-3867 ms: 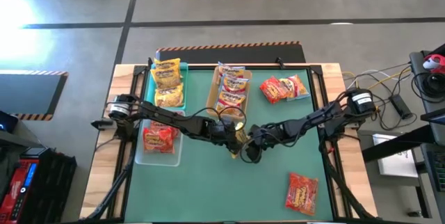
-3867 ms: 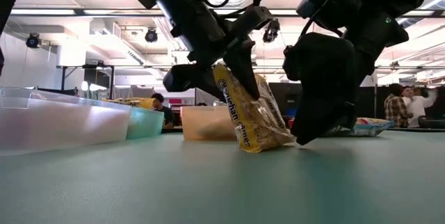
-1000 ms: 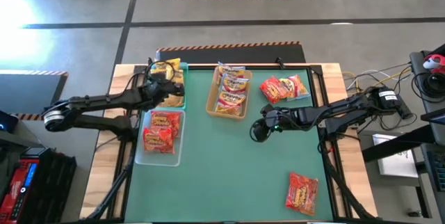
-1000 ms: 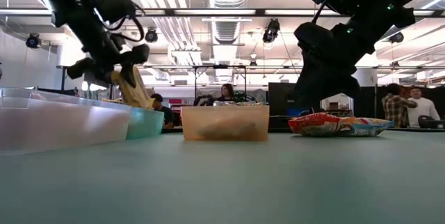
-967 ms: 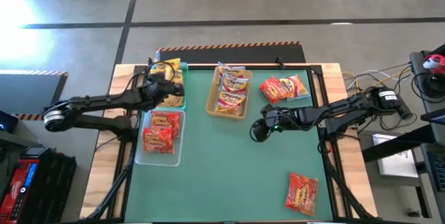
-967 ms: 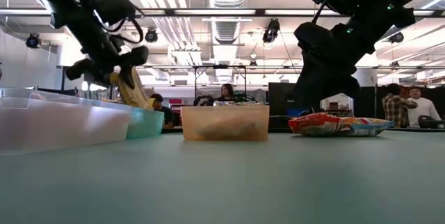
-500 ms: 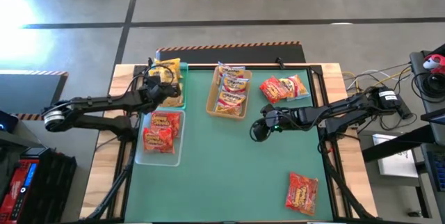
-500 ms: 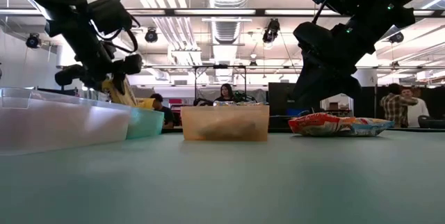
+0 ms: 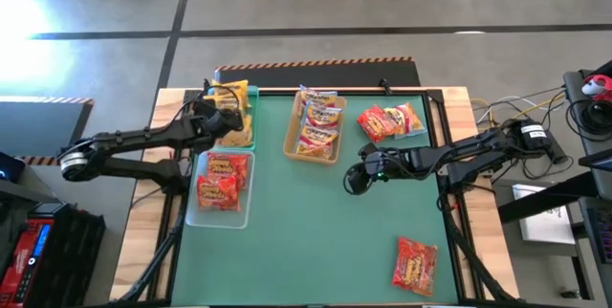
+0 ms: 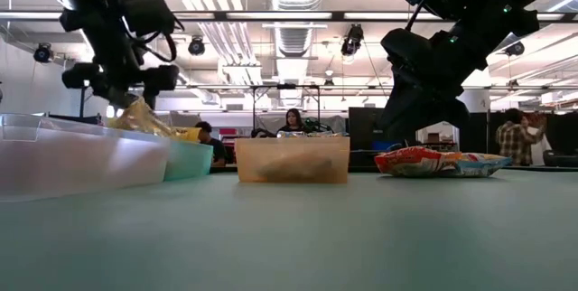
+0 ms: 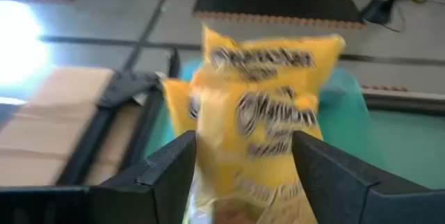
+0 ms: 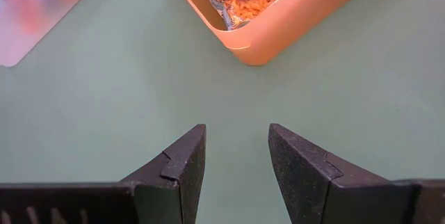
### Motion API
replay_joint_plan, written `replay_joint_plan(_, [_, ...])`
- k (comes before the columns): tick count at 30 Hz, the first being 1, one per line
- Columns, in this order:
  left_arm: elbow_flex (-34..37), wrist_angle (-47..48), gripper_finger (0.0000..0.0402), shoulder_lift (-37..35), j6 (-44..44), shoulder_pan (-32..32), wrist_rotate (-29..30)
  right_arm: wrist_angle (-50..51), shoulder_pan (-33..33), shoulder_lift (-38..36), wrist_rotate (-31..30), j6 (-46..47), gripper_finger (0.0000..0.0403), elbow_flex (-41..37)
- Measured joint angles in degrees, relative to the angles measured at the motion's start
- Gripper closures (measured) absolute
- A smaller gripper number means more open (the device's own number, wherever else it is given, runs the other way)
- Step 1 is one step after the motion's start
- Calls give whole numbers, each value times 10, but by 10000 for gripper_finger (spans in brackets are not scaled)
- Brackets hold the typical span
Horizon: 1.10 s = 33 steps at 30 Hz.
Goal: Sort Maruchan noodles
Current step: Put the yellow noodle pack into the blue bin, then put the orange noodle pack into the white bin
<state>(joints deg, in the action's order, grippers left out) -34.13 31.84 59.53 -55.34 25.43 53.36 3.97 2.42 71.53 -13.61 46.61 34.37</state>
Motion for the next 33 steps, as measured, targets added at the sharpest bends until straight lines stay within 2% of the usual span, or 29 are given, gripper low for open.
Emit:
replay_joint_plan(5, [-40, 74, 174, 0, -9, 1, 47, 0, 0, 0, 0, -1, 255, 0])
replay_joint_plan(9, [-64, 85, 174, 0, -7, 1, 56, 0, 0, 0, -1, -2, 255, 0])
replay_joint_plan(11, [-74, 83, 174, 0, -8, 1, 38, 1, -1, 0, -1, -2, 255, 0])
replay_joint_plan(16, [-83, 60, 174, 1, -16, -1, -54, 27, -3, -17, -1, -5, 255, 0])
replay_joint_plan(20, [-59, -12, 174, 10, -34, -4, -139, 49, -15, -34, -1, -30, 255, 0])
replay_joint_plan(24, [-33, -141, 174, 34, -35, -20, -238, 69, -43, -50, 0, -53, 255, 0])
replay_joint_plan(26, [-24, -213, 174, 49, -30, -37, -253, 88, -63, -62, 0, -53, 255, 0])
replay_joint_plan(29, [-22, -307, 174, 73, -18, -64, -243, 131, -97, -82, -1, -52, 255, 0])
replay_joint_plan(33, [-47, -335, 180, 109, 6, -91, -241, 186, -139, -112, -1, -58, 255, 0])
